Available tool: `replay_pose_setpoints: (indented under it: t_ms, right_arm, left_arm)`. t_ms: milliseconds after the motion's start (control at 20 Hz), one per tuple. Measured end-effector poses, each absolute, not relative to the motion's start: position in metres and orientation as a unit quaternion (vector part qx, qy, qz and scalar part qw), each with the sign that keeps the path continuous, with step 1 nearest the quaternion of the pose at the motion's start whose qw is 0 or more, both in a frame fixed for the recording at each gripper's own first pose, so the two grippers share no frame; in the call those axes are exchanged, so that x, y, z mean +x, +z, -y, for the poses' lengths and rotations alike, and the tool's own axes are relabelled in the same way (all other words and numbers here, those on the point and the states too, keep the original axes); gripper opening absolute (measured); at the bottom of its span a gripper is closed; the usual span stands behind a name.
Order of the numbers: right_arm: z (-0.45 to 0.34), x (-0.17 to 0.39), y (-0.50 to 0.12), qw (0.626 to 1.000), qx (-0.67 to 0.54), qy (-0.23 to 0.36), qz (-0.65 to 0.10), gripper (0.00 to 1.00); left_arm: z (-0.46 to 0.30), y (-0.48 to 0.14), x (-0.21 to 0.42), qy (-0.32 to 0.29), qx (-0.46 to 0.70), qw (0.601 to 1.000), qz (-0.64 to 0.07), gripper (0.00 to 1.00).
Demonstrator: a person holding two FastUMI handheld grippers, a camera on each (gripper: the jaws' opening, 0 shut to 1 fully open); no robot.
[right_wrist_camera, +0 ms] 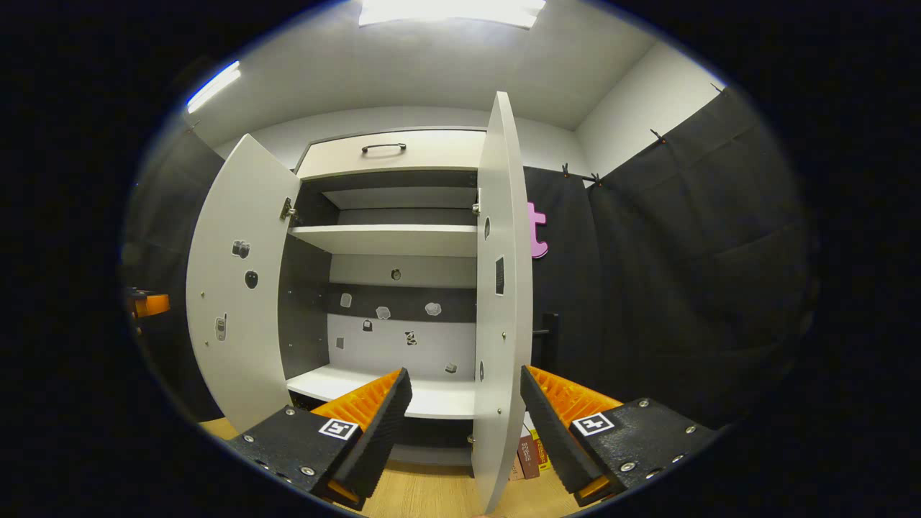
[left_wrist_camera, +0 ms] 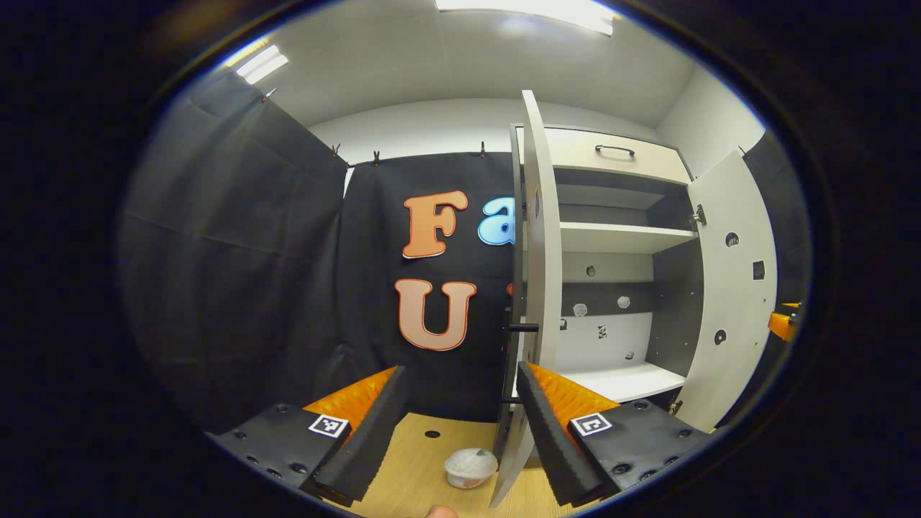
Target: Open the right door of the double-door shoe cabinet with the right hand, and open the left door with the left hand.
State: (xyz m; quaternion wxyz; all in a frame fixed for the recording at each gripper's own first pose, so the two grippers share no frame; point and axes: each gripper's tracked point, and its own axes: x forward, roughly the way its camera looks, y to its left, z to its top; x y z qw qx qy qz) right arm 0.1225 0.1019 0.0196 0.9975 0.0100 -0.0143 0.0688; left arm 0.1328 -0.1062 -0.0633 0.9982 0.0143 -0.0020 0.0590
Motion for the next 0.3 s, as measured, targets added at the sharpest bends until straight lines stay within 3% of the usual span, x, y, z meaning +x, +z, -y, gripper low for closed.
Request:
replay_pose_setpoints:
  t_ms: [300]
  right_arm:
    - [-0.1077, 0.1235, 0.0163, 0.997, 0.010, 0.075, 0.012, 0.92]
  left_arm:
    - [0.1092, -0.0653, 0.1336, 0.053, 0.013, 0.999, 0.001, 0.96]
